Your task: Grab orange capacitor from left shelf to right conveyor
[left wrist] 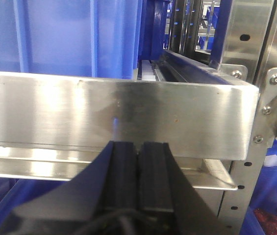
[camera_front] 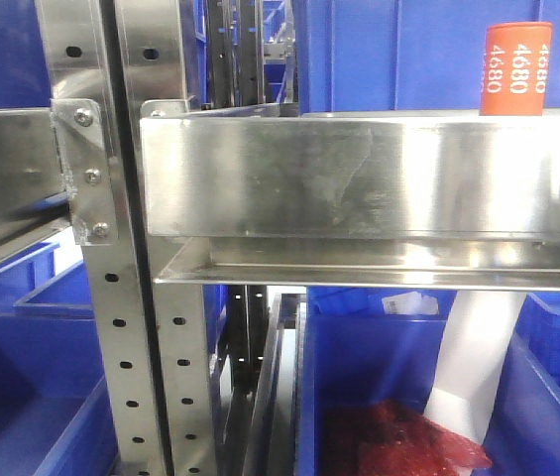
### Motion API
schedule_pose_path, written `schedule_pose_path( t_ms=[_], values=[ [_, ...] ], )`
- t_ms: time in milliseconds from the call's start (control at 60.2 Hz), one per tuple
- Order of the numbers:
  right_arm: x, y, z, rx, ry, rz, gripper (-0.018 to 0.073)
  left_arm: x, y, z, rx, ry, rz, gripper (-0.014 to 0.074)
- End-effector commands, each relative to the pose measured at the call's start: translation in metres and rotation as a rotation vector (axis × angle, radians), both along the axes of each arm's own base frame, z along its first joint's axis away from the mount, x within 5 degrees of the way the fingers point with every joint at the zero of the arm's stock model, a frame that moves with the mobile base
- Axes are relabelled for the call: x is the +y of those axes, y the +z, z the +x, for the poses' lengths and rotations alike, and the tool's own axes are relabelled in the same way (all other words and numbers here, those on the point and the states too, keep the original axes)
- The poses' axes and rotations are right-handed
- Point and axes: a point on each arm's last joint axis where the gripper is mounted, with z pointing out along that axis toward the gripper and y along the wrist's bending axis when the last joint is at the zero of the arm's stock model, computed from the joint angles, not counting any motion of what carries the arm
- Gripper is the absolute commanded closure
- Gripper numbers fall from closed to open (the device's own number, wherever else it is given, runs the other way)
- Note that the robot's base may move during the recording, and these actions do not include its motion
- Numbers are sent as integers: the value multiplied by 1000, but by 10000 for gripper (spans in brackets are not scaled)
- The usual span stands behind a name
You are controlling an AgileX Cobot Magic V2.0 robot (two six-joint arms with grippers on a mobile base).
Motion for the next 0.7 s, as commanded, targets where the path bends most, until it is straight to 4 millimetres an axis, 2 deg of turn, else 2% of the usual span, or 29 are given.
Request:
schedule_pose_path(
  t_ms=[0, 100, 166, 332, 449, 681],
  values=[
    [4, 26, 16, -68, 49, -44, 137, 1, 10, -1, -105, 9, -14, 723],
    [13, 32, 42, -9, 117, -63, -25, 1, 10, -1, -105, 9, -14, 723],
    [20, 33, 57, 13, 155, -64, -69, 1, 10, -1, -105, 9, -14, 723],
    [33, 33, 94, 9, 212, -62, -69, 1, 10, -1, -105, 9, -14, 723],
    [39, 26, 123, 6, 223, -59, -69, 1, 10, -1, -105, 9, -14, 723],
    [48, 14, 167, -30, 239, -32, -69, 1, 10, -1, -105, 9, -14, 723]
  ],
)
